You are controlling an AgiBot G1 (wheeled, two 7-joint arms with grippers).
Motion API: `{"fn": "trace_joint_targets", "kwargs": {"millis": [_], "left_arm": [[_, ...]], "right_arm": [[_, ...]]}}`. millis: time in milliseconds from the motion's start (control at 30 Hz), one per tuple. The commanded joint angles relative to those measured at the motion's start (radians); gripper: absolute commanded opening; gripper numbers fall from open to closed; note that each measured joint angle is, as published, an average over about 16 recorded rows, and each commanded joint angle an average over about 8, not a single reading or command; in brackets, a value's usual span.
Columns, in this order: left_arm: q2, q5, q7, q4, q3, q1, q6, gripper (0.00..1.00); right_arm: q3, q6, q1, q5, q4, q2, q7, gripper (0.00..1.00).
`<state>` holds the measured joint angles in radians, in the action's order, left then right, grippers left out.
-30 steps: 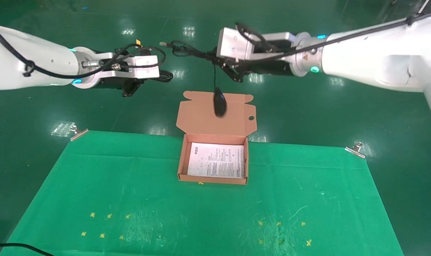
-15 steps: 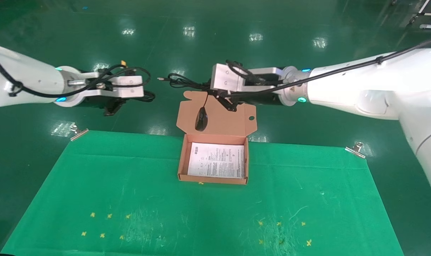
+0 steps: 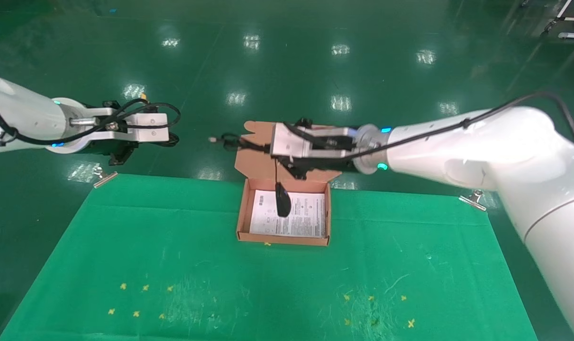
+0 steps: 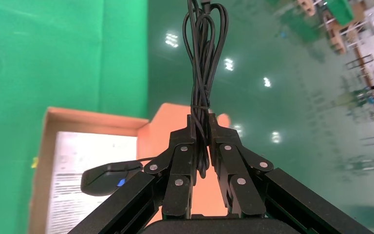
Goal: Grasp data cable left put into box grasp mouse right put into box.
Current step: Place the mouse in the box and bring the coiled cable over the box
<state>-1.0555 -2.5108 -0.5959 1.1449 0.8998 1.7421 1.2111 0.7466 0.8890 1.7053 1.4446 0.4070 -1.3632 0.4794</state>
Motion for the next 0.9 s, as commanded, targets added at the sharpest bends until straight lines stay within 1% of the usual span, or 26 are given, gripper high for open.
{"fn": "trace_joint_targets", "kwargs": {"millis": [33, 267, 500, 633, 867, 900], "left_arm": [[0.003, -0.005, -0.009, 0.013, 0.000, -0.003, 0.005, 0.00], [0.005, -0.007, -0.014, 0.021, 0.000, -0.005, 0.008, 0.00], [0.005, -0.008, -0.015, 0.022, 0.000, -0.006, 0.009, 0.00], [0.005, -0.008, -0.015, 0.023, 0.000, -0.006, 0.009, 0.00], [0.005, -0.008, -0.015, 0.024, 0.001, -0.006, 0.010, 0.00], [0.005, -0.008, -0.015, 0.024, 0.001, -0.006, 0.010, 0.00]], "right_arm": [[0.020, -0.005, -0.016, -0.009, 0.011, -0.001, -0.015, 0.00], [0.095, -0.055, -0.059, -0.058, 0.036, -0.002, -0.092, 0.00], [0.166, -0.123, -0.086, -0.089, -0.025, -0.001, -0.188, 0.00], [0.204, -0.143, -0.090, -0.096, -0.054, -0.001, -0.227, 0.01], [0.270, -0.137, -0.090, -0.084, -0.070, -0.003, -0.278, 0.88], [0.273, -0.136, -0.089, -0.083, -0.070, -0.003, -0.281, 1.00]]}}
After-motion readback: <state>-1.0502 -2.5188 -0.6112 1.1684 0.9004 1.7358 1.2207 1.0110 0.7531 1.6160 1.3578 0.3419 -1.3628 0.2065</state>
